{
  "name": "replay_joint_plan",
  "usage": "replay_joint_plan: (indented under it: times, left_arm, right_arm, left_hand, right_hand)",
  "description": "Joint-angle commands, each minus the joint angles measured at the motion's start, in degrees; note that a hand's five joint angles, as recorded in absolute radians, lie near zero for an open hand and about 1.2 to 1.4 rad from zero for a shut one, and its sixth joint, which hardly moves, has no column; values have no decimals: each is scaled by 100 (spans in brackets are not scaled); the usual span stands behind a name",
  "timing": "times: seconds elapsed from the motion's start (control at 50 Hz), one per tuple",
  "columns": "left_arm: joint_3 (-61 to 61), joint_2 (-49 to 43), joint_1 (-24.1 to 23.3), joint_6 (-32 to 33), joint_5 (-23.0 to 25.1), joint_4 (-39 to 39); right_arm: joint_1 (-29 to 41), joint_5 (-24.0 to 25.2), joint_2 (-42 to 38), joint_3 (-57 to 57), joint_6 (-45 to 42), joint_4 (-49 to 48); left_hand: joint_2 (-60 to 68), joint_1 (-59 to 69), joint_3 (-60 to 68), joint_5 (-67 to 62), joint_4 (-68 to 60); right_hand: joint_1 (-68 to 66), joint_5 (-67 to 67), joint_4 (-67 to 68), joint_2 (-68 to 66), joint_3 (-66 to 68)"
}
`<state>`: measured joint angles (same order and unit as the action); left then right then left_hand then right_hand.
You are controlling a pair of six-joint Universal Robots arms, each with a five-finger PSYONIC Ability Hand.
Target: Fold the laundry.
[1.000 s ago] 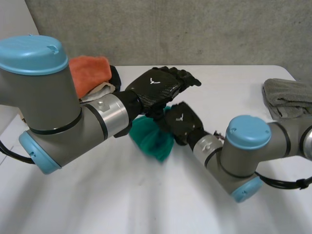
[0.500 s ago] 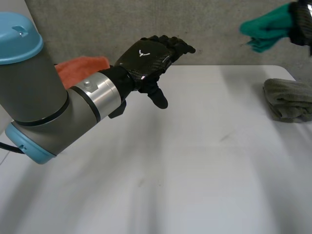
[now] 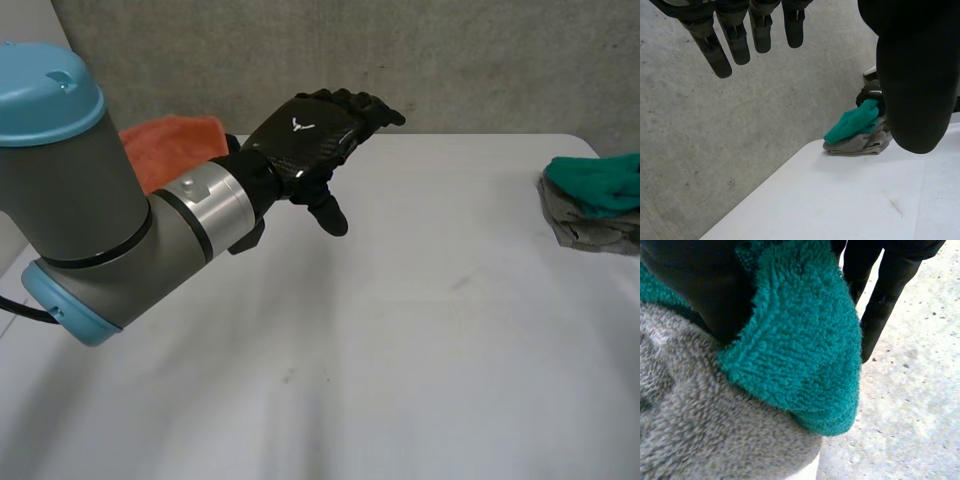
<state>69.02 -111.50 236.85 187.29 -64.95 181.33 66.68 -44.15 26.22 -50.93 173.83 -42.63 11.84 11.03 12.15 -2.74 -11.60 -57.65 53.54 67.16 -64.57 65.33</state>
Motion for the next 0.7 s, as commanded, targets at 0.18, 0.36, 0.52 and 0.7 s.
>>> replay_joint_plan:
  times: [0.18, 0.36, 0.52, 0.7]
  left_arm:
    - [85, 155, -297, -17, 9, 8]
    - [50, 409, -341, -35, 0, 34]
    - [-46, 621, -192, -96, -140, 280]
    - [-319, 384, 1099, 27, -755, 315]
  right_arm:
    - [-313, -805, 1780, -866, -806, 2450]
    - [-411, -2938, 2852, -620, -3108, 3280]
    - [1153, -2802, 3731, -1356, -2329, 1575]
    - [2410, -1545, 4664, -3413, -2020, 923]
  left_hand:
    - [107, 188, 75, -16, -131]
    - [73, 154, 42, 17, -97]
    - [107, 188, 75, -16, -131]
    - [90, 171, 58, 0, -114]
  right_hand:
    - [4765, -5354, -5716, 5457, -5533]
    - [4765, -5354, -5716, 5457, -5533]
    - [4765, -5354, -5716, 5457, -5533]
    - [4765, -5354, -5716, 5457, -5533]
